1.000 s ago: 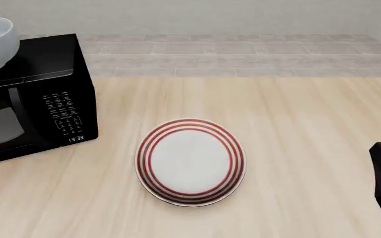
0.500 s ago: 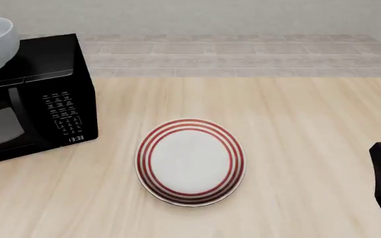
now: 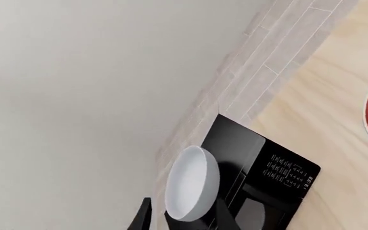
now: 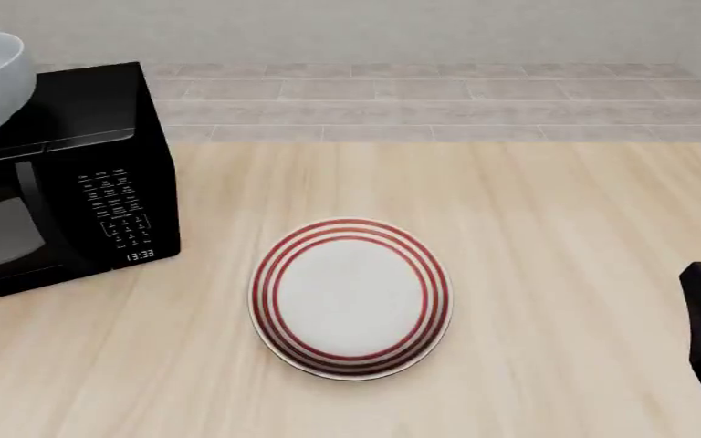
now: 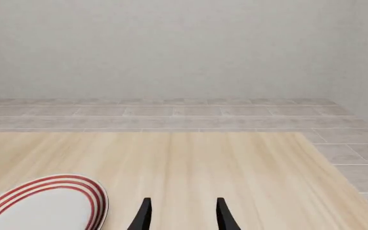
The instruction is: Pick up the white bowl and put it on the plate.
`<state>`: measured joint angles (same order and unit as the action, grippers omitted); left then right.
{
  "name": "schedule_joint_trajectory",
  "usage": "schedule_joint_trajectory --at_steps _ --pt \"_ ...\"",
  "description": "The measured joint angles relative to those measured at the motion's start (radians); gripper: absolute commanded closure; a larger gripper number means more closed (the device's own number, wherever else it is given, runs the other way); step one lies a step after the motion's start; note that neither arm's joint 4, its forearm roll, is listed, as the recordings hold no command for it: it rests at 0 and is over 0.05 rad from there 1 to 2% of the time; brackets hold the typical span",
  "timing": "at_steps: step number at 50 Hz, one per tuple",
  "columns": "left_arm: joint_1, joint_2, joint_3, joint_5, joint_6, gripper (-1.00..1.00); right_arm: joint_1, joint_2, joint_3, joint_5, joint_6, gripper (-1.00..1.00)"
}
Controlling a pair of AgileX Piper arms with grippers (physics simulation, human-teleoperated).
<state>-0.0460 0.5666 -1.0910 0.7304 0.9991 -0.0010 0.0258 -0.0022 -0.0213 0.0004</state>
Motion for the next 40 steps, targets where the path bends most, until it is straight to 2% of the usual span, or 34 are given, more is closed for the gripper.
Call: schedule_joint_trajectory --at_steps 15,40 --pt "0.035 0.080 0.053 -0.069 0.019 -1.00 0.000 0.000 0.000 0.000 0.000 -1.00" --pt "0.086 0.211 0.125 -0.222 -0.001 -1.00 0.000 0.000 0.000 0.000 0.000 -1.00"
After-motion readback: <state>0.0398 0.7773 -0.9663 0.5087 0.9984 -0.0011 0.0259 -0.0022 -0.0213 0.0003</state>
